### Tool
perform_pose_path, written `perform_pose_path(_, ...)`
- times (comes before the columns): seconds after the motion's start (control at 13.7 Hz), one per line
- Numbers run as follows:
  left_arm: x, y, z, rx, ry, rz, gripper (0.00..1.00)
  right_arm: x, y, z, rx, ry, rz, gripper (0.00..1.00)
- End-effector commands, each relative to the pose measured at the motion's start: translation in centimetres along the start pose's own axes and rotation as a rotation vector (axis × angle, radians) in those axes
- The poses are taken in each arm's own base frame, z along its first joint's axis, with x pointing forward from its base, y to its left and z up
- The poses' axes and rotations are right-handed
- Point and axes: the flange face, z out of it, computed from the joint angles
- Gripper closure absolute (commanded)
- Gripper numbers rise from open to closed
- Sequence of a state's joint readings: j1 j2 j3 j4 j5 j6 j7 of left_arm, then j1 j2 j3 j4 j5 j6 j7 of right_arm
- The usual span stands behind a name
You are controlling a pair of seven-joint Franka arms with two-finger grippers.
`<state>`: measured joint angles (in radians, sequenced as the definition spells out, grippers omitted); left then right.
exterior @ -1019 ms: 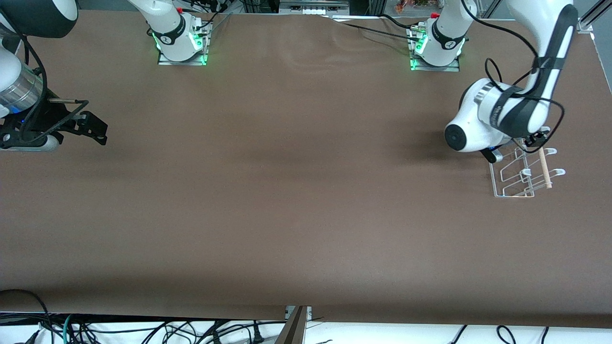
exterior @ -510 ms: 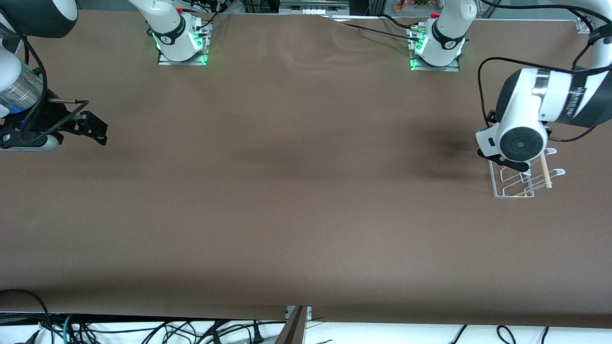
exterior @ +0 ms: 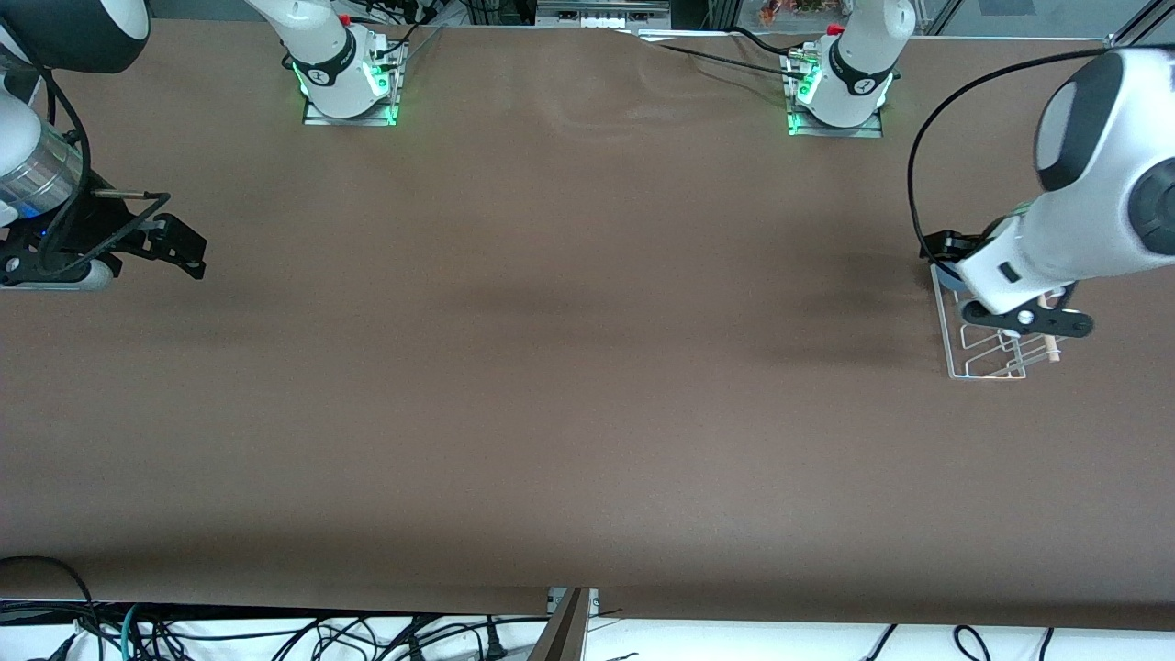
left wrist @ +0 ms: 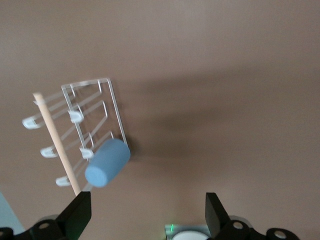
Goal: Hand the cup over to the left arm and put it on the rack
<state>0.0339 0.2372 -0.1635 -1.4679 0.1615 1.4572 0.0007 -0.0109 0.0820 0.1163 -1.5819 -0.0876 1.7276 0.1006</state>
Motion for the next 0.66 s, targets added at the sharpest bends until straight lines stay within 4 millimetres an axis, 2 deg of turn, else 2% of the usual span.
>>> perform_pose_path(0.0, -2.1, -3.2, -4.6, -0.09, 0.213, -0.088, 0.0, 0.2, 0.2, -0.5, -0.007, 0.011, 0.0, 0.0)
perform_pose_path(0.15, -4.0, -2.9, -3.8, -0.152, 0.262, -0.093, 0.0, 0.2, 0.2, -0.4, -0.008, 0.009, 0.0, 0.0)
perform_pose_path(0.29, -5.2, -1.2, -2.0, -0.102, 0.259, -0.076, 0.0, 0.2, 0.2, -0.5, -0.007, 0.011, 0.0, 0.0)
perform_pose_path(0.36, -6.2, -1.3, -1.2, -0.071, 0.257, -0.066, 0.0, 0.2, 0.2, -0.5, -0.007, 0.011, 0.0, 0.0)
perform_pose_path(0.44, -6.9, -1.3, -1.5, -0.069, 0.263, -0.064, 0.0, 0.2, 0.4, -0.4, -0.008, 0.01, 0.003, 0.0)
perform_pose_path(0.58, -6.8, -0.4, -1.7, -0.069, 0.265, -0.05, 0.0, 0.2, 0.4, -0.4, -0.008, 0.01, 0.003, 0.0)
